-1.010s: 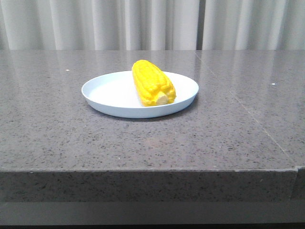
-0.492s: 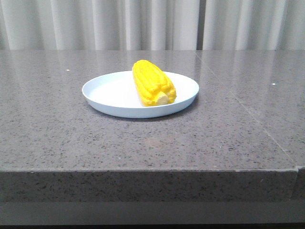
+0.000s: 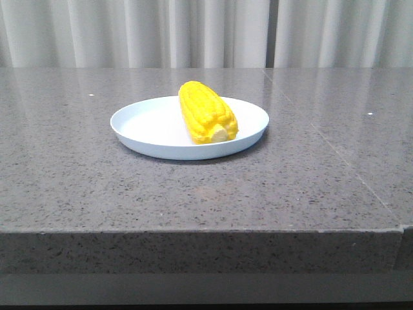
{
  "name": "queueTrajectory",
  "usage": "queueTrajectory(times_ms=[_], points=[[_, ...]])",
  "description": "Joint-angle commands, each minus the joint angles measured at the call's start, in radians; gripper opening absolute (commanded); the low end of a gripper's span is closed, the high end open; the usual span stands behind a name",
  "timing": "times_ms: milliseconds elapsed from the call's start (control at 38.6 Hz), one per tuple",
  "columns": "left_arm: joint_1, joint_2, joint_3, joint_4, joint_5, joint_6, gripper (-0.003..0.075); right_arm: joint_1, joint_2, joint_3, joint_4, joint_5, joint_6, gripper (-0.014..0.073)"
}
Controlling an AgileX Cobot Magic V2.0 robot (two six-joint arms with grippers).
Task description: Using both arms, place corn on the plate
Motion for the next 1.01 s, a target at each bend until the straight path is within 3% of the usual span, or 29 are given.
queueTrajectory(times_ms=[0, 595, 725, 854, 984], points=[[0.0, -0.018, 0.022, -0.011, -0.083, -0.007, -0.002, -0.008, 0.013, -0.023, -0.017, -0.086, -0.011, -0.0071], [0.0, -0.018, 0.022, -0.011, -0.083, -0.007, -0.002, -0.008, 0.013, -0.021, -0.026, -0.09, -0.011, -0.0071], [0.0, -0.018, 0.022, -0.011, -0.083, -0.007, -0.002, -0.008, 0.012, 0.05, -0.002, -0.238, -0.051, -0.0071], [0.0, -0.018, 0.022, -0.011, -0.083, -0.007, -0.002, -0.028, 0.011, 0.172, 0.14, -0.399, -0.222, -0.0071], [0.0, -0.018, 0.022, -0.011, -0.083, -0.007, -0.002, -0.071, 0.011, 0.281, 0.23, -0.492, -0.271, -0.0071]])
